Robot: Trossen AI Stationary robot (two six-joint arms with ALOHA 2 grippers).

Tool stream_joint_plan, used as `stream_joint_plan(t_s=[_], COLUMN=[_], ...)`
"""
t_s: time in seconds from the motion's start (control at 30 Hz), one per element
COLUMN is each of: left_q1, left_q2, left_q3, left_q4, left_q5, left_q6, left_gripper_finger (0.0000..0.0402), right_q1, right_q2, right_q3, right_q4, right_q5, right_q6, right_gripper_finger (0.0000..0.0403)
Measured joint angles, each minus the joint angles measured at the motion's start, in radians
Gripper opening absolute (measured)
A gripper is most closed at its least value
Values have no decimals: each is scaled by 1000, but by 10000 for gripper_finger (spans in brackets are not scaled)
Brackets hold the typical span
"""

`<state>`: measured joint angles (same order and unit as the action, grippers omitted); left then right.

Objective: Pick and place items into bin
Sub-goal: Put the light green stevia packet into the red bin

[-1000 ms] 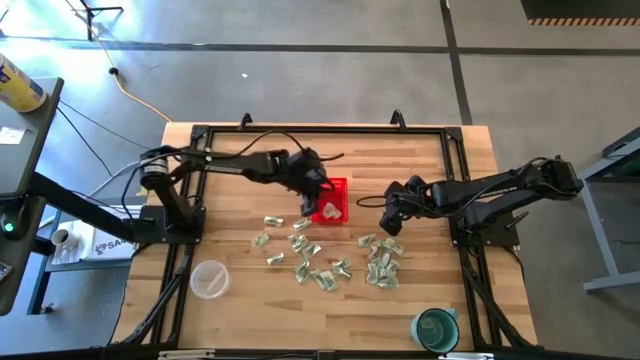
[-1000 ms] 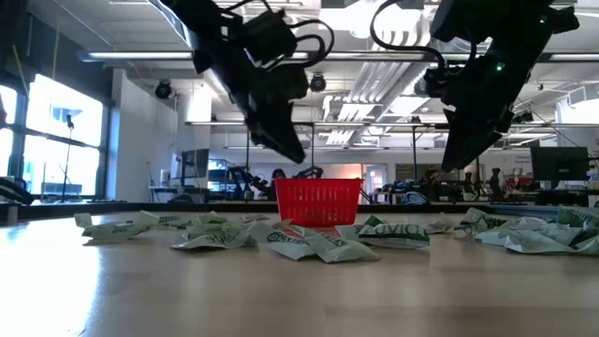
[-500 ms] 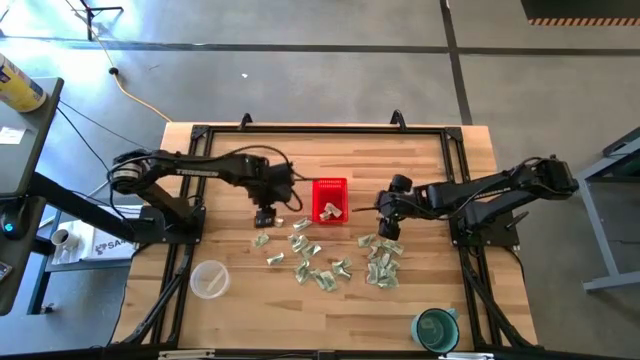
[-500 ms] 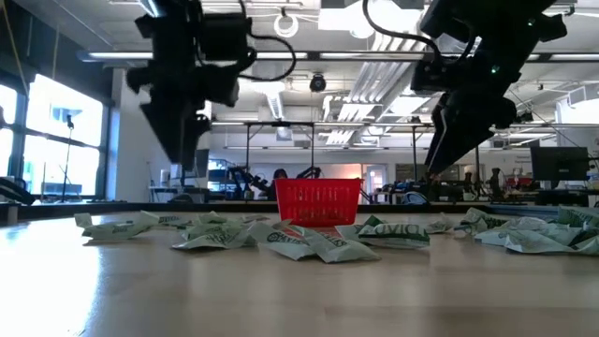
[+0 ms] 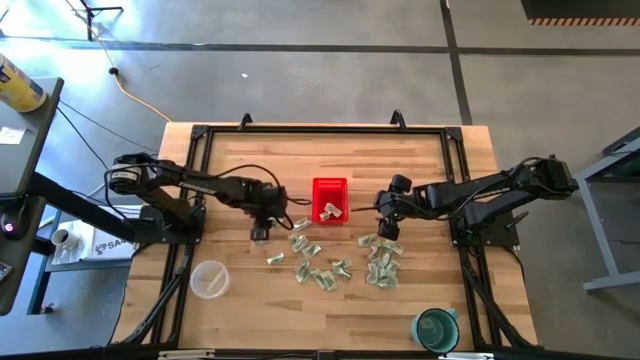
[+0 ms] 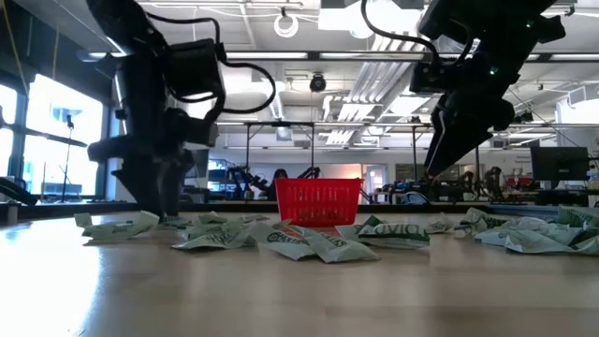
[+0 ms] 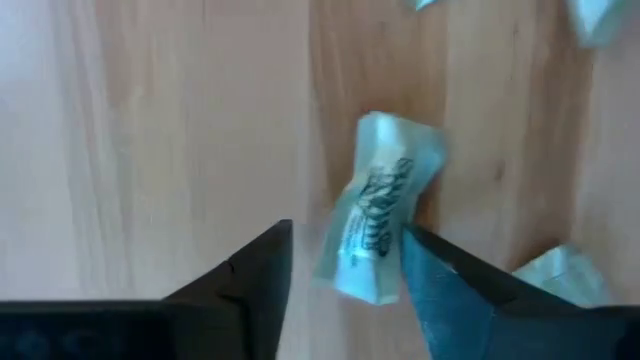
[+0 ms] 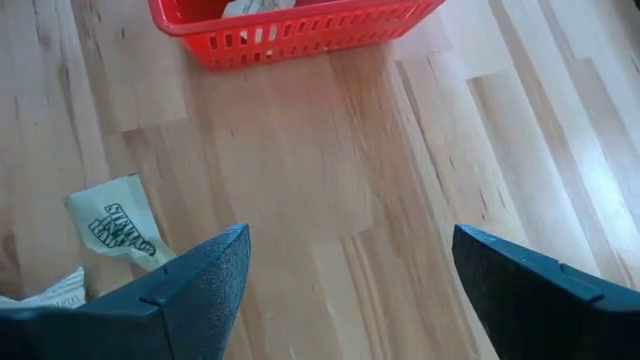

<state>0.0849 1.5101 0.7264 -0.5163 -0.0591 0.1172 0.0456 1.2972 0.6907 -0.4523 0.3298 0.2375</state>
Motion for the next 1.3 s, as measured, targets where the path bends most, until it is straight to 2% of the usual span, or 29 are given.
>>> stream_joint_plan(t_s=[0.1,0.33,0.4,0.53,0.63,0.73,0.83,0.93,1.03,1.2,1.3], left_q1=[0,0,0,0,11,39,80,106,104,83,74], left_q2=[0,0,1,-16,-17,14,81,161,219,228,206], left_q3=[-6,9,46,180,282,345,366,380,408,461,497], left_q4=[2,11,-5,-22,26,139,226,284,276,199,98], left_q5=[1,19,18,-50,-60,8,85,106,84,42,5], left_q6=[8,6,2,53,124,180,180,132,91,53,24], left_gripper_finger=[163,24,21,51,45,19,20,57,134,257,303], right_q1=[0,0,0,0,0,0,0,0,18,129,209], right_q2=[0,0,0,0,0,0,0,-1,-1,-10,-7], right_q3=[0,0,0,0,0,0,0,0,3,4,-13], right_q4=[-1,-8,-15,-45,-64,-79,-94,-118,-168,-241,-218], right_q5=[12,53,39,34,34,30,18,-54,-122,-176,-217], right_q6=[0,4,31,92,130,171,202,225,230,211,211], right_gripper_finger=[337,337,337,337,337,337,337,337,337,337,337])
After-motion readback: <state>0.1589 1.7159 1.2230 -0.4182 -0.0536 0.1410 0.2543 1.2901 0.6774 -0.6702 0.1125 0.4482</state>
